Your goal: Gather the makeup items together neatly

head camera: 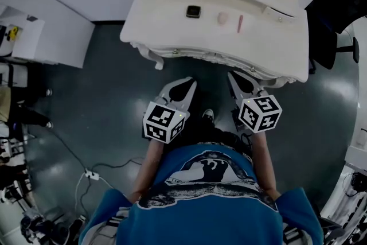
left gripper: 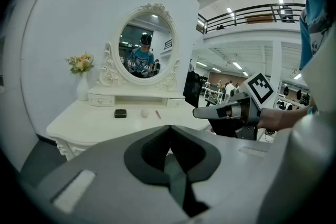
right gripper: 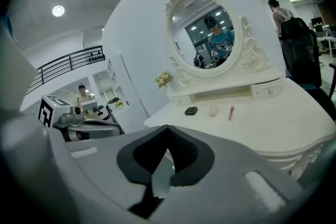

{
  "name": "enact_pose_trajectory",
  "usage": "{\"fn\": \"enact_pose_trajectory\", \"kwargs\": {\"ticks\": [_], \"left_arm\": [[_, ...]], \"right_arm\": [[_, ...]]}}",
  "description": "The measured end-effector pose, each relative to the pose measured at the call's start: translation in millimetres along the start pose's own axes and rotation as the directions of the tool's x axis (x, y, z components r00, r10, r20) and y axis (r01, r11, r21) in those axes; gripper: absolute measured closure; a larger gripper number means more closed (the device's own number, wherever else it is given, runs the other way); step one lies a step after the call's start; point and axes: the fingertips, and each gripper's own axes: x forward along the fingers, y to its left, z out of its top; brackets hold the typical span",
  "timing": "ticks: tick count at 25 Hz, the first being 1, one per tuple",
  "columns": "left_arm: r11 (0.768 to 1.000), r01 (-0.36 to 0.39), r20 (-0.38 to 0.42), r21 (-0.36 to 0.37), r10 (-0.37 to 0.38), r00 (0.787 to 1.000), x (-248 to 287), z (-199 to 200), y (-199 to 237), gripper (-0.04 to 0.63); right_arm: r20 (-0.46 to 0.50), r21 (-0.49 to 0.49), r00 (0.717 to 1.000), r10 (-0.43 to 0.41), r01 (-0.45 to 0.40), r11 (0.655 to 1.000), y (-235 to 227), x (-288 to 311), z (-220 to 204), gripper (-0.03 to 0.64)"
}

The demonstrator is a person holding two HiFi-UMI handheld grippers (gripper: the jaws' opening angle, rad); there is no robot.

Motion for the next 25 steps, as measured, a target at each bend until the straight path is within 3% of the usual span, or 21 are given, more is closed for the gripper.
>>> {"fn": "enact_pose_trajectory", "kwargs": {"ticks": [10,25], "left_arm": [[0.999,-0.039,0.021,0.002,0.039,0.999,-26,-8,-13,0.584],[0.999,-0.038,0.033,-0.002,0.038,0.999,-47,-19,-18,0.584]], "right_arm": [[-0.021,-0.098,0.998,0.064,-0.066,0.993,33,-8,-6,0.615],[-0.039,-0.128,0.995,0.094,-0.098,0.987,64,-10,-18,0.615]]}}
